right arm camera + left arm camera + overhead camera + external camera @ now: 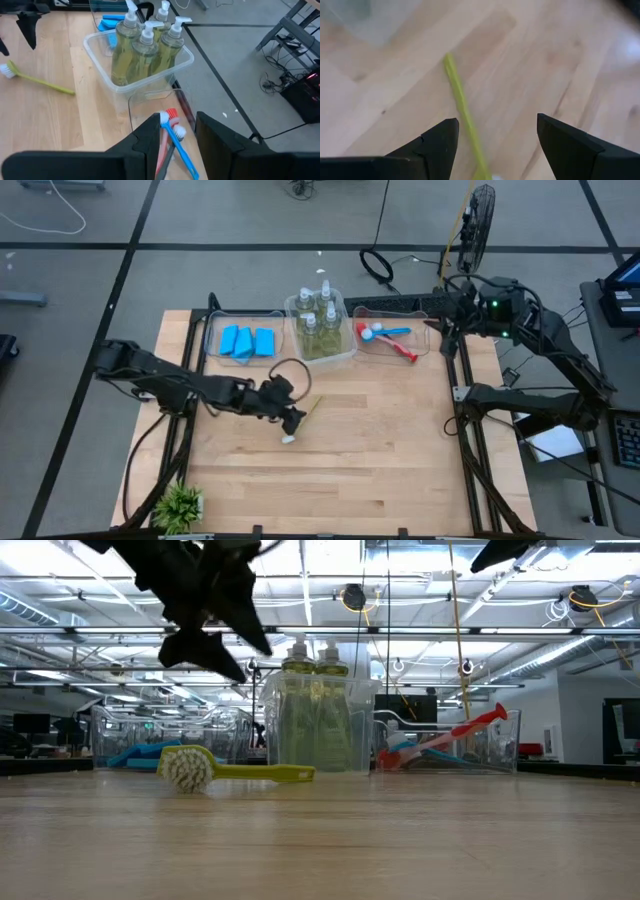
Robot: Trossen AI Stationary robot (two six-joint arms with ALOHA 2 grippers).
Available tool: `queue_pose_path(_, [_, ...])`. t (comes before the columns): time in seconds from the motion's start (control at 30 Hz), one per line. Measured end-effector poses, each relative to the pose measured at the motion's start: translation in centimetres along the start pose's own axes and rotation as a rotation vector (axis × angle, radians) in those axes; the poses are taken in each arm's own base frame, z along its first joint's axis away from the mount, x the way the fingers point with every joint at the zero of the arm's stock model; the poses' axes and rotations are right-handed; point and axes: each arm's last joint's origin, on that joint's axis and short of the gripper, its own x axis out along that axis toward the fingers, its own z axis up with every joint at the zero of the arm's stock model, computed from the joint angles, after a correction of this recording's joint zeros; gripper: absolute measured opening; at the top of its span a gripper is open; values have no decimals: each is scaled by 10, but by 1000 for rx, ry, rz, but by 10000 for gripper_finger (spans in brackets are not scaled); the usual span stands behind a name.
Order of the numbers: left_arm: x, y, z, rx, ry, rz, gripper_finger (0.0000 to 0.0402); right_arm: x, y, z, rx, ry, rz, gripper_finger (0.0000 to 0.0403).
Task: Pick & Place Kitchen Sink Supplies
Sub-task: Put the green dish brush into the right transparent bin
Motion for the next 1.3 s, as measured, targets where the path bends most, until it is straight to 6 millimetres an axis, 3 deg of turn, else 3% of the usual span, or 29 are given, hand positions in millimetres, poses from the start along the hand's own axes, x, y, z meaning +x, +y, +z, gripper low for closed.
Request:
queue_pose_path(0.33, [38, -13, -4, 109, 205, 52, 269, 4, -1, 1, -13, 12, 5, 114])
queue_pose_path(0.7, [56, -3, -9, 115, 240, 132, 269, 4, -1, 1, -43, 12, 6, 114])
queue_pose_path(1.07, [87, 12, -25, 102, 359, 211, 269, 4, -1, 1, -49, 12, 6, 114])
queue_pose_path(1.3, [92, 13, -33, 88, 421, 219, 257, 4, -1, 1, -49, 12, 6, 114])
